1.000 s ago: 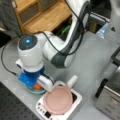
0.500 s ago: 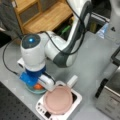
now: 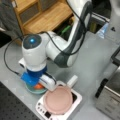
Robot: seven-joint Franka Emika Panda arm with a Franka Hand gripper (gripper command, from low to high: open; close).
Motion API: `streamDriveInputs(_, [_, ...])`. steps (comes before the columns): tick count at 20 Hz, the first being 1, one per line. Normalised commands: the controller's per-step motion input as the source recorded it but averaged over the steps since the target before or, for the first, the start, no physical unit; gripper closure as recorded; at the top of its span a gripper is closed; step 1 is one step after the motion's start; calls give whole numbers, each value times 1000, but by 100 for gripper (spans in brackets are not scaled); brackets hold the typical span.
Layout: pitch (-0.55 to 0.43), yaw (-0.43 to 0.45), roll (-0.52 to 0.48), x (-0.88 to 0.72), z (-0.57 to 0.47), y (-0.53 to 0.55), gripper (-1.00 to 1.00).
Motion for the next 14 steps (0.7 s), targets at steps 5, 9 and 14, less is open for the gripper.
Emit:
streamDriveInputs(5, [33, 5, -21, 169, -384, 91, 100])
streamDriveInputs(9, [61, 5, -35, 198, -378, 74, 100])
streamDriveInputs(14, [104, 4, -50, 182, -270, 83, 100])
